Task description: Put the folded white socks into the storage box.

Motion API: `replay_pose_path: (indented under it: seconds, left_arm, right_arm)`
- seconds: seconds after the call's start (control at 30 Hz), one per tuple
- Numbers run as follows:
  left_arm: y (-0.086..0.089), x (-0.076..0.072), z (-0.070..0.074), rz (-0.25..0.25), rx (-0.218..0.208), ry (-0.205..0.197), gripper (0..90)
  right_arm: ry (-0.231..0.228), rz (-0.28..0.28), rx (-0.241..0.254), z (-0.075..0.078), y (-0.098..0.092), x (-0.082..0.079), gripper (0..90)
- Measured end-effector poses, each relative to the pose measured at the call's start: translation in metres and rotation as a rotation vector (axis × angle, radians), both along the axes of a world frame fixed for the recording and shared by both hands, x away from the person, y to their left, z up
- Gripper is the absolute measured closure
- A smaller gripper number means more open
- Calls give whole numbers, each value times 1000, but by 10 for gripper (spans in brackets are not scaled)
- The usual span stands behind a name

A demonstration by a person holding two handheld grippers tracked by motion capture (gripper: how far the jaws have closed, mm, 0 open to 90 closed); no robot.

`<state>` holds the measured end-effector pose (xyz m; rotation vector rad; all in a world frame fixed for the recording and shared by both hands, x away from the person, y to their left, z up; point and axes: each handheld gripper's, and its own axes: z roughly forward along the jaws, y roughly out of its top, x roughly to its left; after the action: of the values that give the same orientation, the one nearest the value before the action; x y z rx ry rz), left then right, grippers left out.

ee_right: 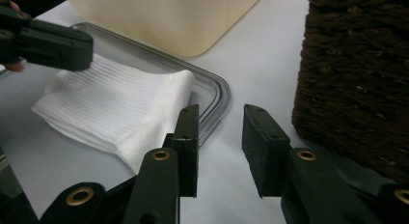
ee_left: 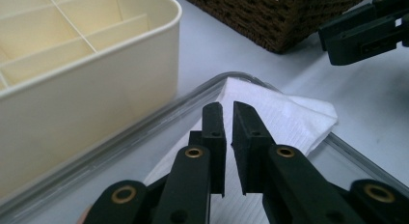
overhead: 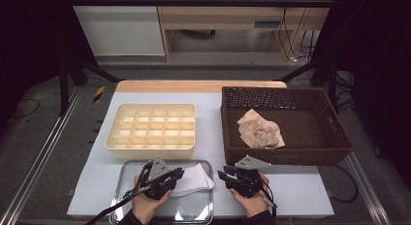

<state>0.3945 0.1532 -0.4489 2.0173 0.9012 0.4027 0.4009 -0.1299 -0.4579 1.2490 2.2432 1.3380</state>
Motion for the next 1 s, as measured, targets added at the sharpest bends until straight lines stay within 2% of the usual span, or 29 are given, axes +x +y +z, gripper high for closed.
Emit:
replay_pose_path:
  seconds: [0.43,0.6,1.0]
  left_arm:
    - [-10,2,-17,-18,9,62,886]
    - [-11,3,-21,-17,21,70,892]
    - [-13,2,-24,-18,42,76,892]
  right_arm:
    - [19,26,-2,-6,13,2,661]
    - [24,41,-7,-9,16,3,667]
    - [72,81,-26,-20,33,2,682]
